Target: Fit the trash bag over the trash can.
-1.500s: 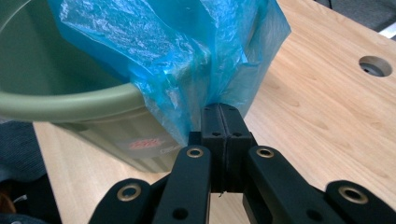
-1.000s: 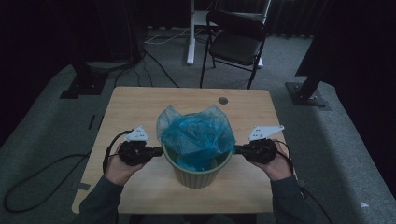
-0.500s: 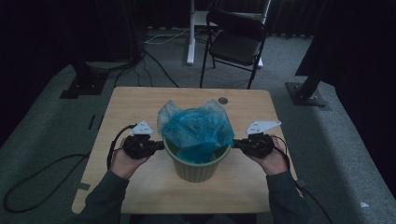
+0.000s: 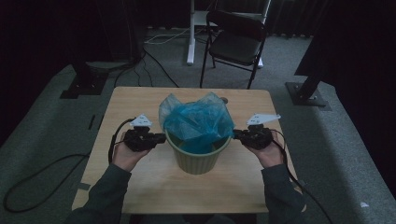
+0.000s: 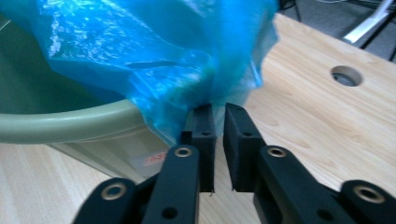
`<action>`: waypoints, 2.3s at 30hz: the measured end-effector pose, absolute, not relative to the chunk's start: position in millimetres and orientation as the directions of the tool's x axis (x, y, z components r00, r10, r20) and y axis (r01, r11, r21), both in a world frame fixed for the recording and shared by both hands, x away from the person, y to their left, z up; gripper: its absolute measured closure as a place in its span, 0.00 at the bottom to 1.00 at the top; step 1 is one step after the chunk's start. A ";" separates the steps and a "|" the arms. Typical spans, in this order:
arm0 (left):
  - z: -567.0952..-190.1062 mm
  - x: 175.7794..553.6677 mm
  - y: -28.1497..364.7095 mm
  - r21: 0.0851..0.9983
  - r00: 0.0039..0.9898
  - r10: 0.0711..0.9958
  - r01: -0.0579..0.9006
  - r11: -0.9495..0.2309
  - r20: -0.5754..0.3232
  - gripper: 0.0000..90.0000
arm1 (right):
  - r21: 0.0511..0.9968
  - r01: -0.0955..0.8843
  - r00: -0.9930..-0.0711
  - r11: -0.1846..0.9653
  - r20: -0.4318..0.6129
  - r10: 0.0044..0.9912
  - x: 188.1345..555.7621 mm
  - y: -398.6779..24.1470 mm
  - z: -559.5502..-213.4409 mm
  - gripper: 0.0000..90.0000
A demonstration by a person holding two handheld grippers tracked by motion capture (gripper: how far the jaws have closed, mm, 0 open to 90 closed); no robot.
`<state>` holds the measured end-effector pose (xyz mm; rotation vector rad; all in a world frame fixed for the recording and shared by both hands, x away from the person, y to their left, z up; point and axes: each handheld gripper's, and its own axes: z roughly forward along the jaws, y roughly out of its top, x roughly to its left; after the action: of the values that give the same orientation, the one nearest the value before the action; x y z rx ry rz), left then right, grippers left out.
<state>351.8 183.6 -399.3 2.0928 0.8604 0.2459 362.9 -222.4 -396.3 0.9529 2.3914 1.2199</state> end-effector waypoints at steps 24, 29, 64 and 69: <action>-369.6 354.5 203.7 0.839 0.723 0.675 0.454 -0.301 -0.148 0.66 | 0.862 0.374 -0.757 0.342 0.071 0.649 362.4 -230.7 -360.9 0.71; -367.8 361.4 195.2 0.838 0.721 0.677 0.456 -0.299 -0.151 0.66 | 0.869 0.372 -0.758 0.327 0.081 0.648 366.7 -226.4 -358.0 0.68; -380.5 322.0 198.3 0.837 0.744 0.656 0.437 -0.330 -0.130 1.00 | 0.853 0.377 -0.814 0.362 0.118 0.569 338.4 -234.1 -372.0 1.00; -387.1 315.6 196.2 0.828 0.756 0.640 0.442 -0.346 -0.136 1.00 | 0.834 0.376 -0.841 0.405 0.123 0.527 331.5 -233.2 -377.3 1.00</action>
<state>315.6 196.2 -387.1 1.9974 0.8171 0.2615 331.5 -233.2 -377.3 0.8092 2.4952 1.4168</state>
